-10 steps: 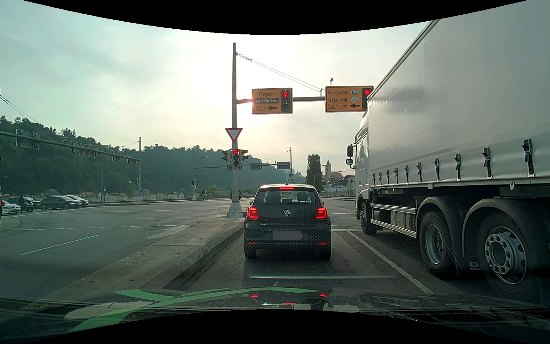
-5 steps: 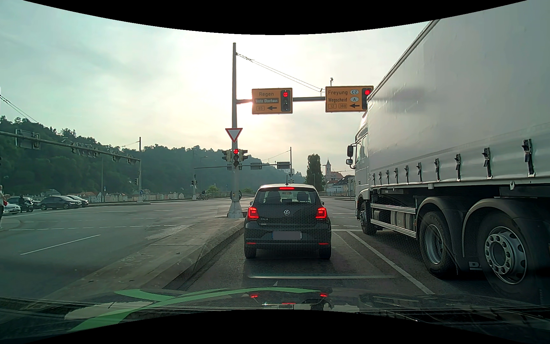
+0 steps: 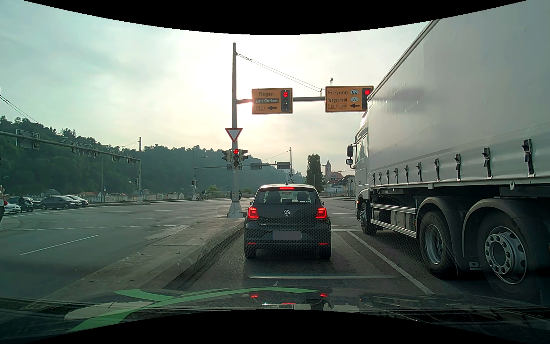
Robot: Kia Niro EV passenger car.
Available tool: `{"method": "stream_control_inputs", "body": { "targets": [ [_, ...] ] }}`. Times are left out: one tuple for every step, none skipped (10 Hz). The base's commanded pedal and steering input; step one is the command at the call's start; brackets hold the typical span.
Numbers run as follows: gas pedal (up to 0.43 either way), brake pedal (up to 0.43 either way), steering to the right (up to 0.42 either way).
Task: Follow the waypoints while adhering to traffic rules and regulations
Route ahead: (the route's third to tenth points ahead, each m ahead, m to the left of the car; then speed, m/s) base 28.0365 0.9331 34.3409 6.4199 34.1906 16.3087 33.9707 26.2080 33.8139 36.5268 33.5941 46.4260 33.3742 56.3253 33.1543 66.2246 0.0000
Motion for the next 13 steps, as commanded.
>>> {"method": "stream_control_inputs", "body": {
  "targets": [
    [0.000,0.305,0.002],
    [0.000,0.299,0.002],
    [0.000,0.299,0.002],
    [0.000,0.305,0.002],
    [0.000,0.299,0.002],
    [0.000,0.305,0.002],
    [0.000,0.305,0.002],
    [0.000,0.299,0.002],
    [0.000,0.305,0.002],
    [0.000,0.305,0.002],
    [0.000,0.305,0.002],
    [0.000,0.299,0.002],
    [0.000,0.305,0.002]
  ]
}}
